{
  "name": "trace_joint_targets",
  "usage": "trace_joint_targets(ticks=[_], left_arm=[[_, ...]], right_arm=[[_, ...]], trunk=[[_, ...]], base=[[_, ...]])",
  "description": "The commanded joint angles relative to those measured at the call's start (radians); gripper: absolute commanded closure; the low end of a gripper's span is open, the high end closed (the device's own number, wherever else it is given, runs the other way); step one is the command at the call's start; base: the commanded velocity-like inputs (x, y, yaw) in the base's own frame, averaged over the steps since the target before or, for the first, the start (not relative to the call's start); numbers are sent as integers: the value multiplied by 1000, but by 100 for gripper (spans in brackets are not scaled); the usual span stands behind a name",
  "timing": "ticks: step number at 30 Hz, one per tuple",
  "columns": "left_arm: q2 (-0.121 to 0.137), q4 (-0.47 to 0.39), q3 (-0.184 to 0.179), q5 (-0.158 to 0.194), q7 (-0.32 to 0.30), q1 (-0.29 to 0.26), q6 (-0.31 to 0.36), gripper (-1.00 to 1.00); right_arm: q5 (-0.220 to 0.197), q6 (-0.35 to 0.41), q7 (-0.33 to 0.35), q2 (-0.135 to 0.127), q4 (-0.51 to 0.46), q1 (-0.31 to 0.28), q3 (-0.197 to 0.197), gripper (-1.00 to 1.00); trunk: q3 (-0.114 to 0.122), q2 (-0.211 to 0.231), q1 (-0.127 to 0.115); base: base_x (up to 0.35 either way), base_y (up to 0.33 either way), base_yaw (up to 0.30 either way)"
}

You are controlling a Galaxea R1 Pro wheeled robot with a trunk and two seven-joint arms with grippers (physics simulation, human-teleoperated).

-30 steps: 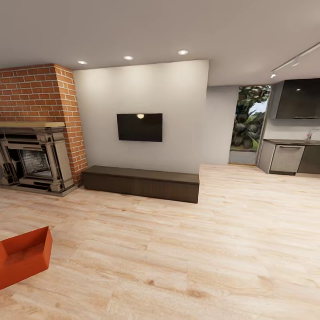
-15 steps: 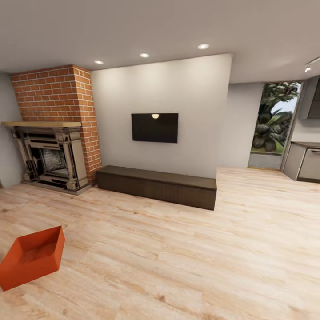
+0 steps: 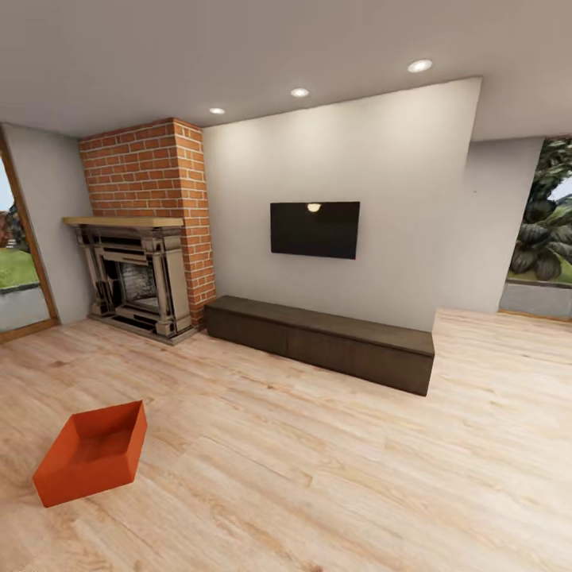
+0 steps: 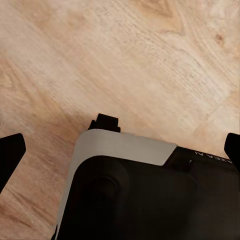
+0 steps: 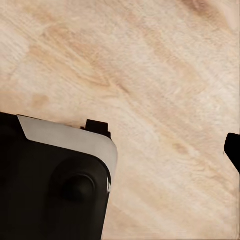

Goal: Move the two storage containers from the living room to the garage. In the garage, place one container on the floor and stack the other container on top of it (either order is fine).

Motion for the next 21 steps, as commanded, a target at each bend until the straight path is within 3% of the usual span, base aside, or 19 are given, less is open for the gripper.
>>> trace_joint_targets(ticks=[1, 8, 21], left_arm=[[0, -2, -2, 5, 3, 0, 5, -100], [0, -2, -2, 5, 3, -1, 4, -100], [0, -2, -2, 7, 3, 0, 1, -100]], right_arm=[[-4, -5, -3, 0, 2, -1, 8, -100], [-4, -6, -8, -3, 2, -1, 10, -100], [-4, -6, -10, -5, 2, -1, 9, -100]], trunk=[[-1, -1, 1], [-1, -1, 1], [-1, -1, 1]], base=[[327, 0, 275], [327, 0, 229], [327, 0, 28]])
